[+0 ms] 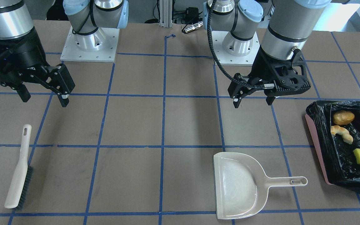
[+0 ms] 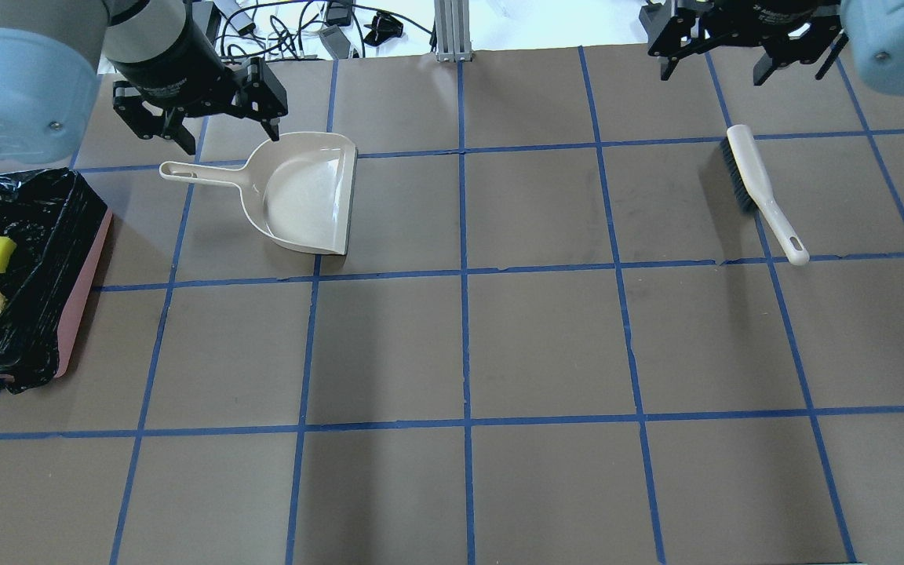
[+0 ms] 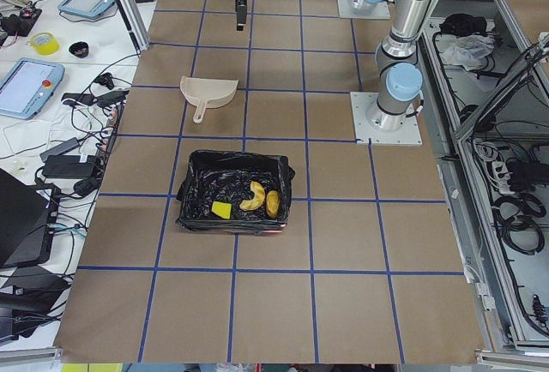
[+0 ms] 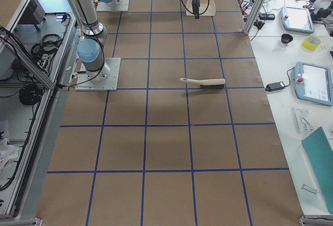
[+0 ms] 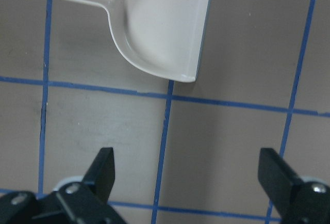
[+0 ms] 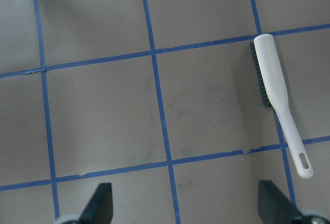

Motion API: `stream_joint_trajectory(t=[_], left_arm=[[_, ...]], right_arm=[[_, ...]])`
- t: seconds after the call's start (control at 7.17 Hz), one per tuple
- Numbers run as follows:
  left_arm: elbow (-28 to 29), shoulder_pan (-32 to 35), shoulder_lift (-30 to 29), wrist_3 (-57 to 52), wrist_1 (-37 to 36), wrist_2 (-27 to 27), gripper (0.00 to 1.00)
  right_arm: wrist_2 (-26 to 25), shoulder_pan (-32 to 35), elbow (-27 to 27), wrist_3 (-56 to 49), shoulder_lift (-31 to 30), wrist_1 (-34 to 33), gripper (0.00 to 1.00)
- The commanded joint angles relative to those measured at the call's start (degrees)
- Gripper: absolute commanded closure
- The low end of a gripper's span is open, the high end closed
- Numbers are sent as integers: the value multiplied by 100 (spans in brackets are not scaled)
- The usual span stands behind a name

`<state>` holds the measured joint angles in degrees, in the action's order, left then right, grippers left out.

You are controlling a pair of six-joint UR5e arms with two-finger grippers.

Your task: Sweep and dump trash into bin

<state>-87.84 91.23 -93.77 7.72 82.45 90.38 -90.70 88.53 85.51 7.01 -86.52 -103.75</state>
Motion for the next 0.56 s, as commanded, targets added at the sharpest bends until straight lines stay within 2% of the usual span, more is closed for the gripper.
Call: stream_joint_trajectory(t=[0.0, 0.14, 0.42], left_arm=[[39, 70, 209, -286, 603, 58, 0], [74, 79, 271, -671, 875, 372, 0], [92, 105, 464, -938, 1167, 200, 0]], right_arm=[[217, 51, 9, 72, 4, 47, 0], [237, 51, 9, 20, 4, 222, 0], [237, 42, 9, 11, 4, 241, 0]])
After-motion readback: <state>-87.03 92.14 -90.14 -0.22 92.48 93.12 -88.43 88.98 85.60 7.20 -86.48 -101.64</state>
